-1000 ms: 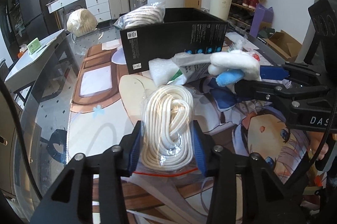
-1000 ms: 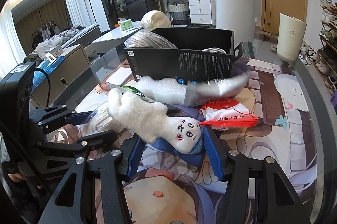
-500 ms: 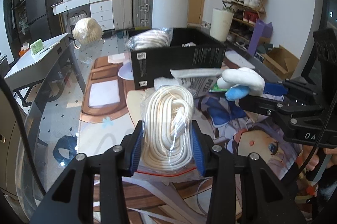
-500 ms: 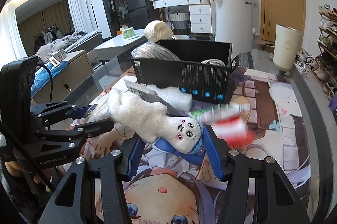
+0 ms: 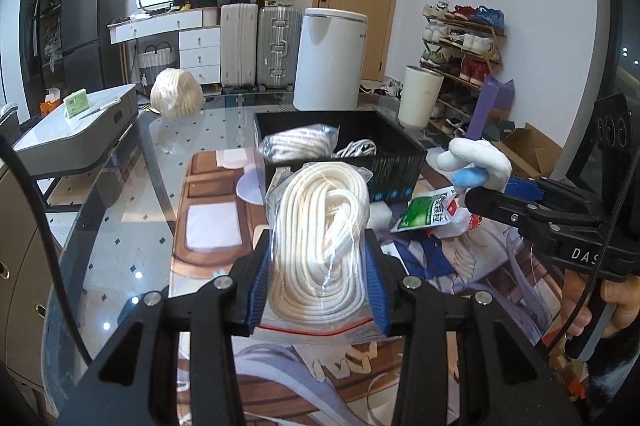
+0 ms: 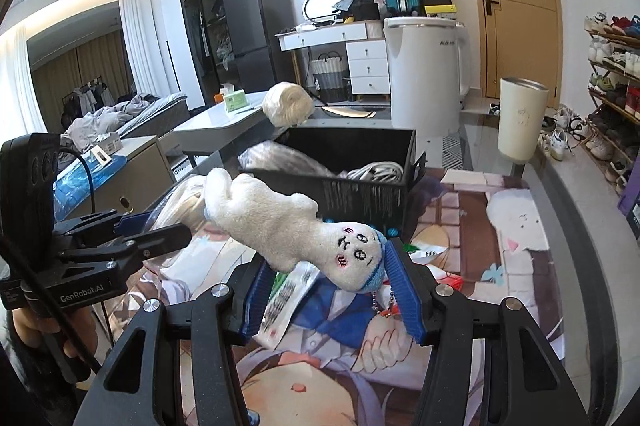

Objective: Organize soft objects

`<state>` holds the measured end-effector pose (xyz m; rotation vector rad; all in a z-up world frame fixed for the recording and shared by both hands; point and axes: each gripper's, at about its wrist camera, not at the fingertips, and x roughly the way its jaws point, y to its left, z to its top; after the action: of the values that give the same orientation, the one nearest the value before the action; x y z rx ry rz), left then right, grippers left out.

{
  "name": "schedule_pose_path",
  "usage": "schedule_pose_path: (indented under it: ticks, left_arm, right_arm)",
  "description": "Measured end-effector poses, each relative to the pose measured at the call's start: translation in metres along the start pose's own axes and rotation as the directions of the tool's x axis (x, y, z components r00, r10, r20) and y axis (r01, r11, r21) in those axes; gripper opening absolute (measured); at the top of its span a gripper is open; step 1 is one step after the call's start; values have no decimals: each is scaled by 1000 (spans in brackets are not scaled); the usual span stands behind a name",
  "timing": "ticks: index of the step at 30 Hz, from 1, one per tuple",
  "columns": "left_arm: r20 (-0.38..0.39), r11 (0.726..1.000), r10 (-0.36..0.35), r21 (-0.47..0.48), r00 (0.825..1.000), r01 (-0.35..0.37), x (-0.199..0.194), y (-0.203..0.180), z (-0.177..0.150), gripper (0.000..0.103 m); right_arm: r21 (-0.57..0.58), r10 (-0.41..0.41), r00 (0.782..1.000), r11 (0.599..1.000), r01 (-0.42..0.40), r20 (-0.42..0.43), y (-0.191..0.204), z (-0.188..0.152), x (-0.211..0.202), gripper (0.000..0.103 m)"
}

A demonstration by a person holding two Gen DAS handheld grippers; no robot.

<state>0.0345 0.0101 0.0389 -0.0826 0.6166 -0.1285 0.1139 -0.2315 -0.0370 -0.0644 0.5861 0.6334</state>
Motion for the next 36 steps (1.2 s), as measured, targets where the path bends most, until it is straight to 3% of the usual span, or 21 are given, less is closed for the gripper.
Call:
schedule_pose_path:
  ticks: [5,24,36]
  left_arm:
    - [14,1000,-3,-4,1000,3,0,3,5,40]
    - [75,1000,-13,-6,997,13,1,3,33,41]
    - [90,999,38,6,995,-39,23,2,53,41]
  right_arm:
    - [30,39,999,999,-40,19,-3,8,-7,55]
    - [-13,-4,998,1000,5,58,2,32,-9,55]
    - [-11,-17,998,1000,18,66,-3,58,10,55]
